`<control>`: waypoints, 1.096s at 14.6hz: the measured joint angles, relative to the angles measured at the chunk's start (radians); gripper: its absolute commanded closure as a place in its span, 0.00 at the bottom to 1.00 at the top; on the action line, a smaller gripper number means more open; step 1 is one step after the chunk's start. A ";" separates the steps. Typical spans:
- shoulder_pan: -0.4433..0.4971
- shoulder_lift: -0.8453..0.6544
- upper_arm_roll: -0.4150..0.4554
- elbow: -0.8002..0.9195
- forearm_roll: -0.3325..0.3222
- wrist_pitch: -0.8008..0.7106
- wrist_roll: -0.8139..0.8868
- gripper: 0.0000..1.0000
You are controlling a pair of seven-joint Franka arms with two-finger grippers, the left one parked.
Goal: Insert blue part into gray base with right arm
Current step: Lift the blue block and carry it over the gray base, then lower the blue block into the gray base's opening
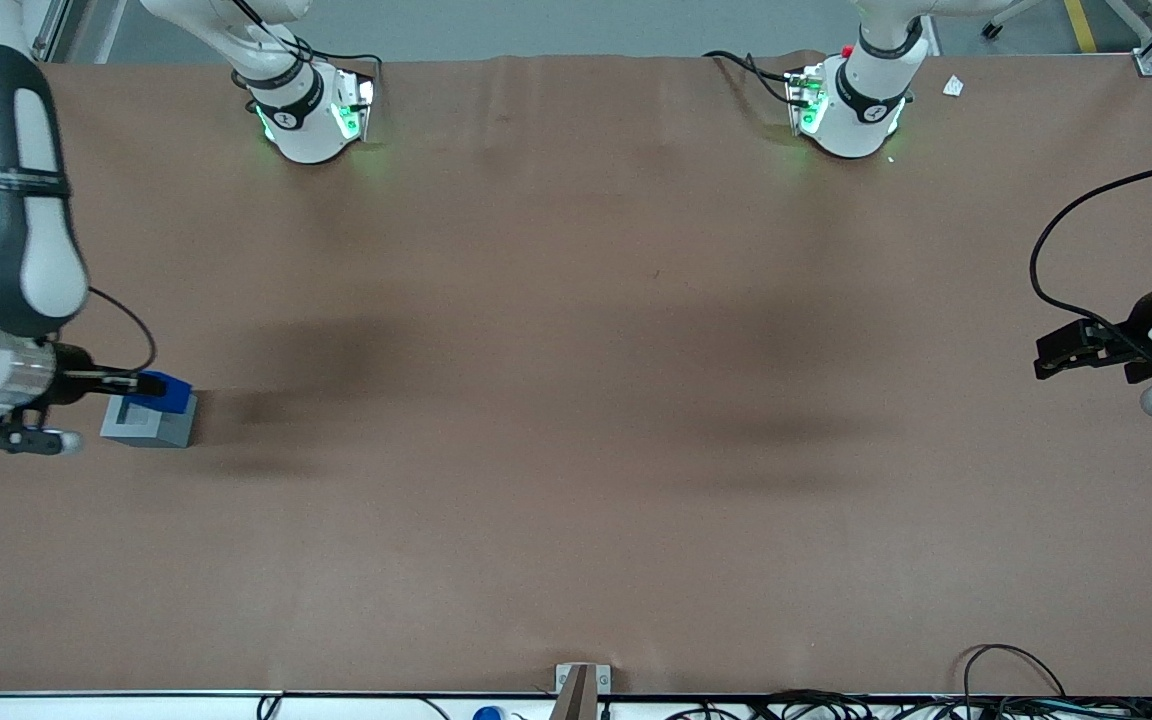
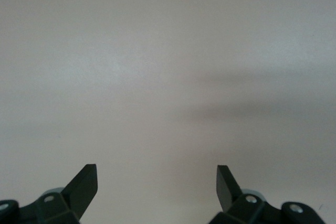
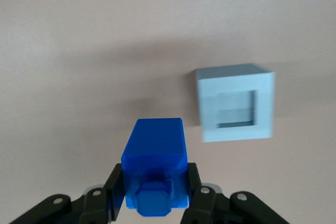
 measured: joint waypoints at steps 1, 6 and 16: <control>-0.023 0.021 0.000 0.033 -0.003 -0.018 -0.035 0.94; -0.076 0.152 0.000 0.165 -0.015 -0.057 -0.131 0.94; -0.097 0.189 0.001 0.172 -0.055 -0.055 -0.134 0.95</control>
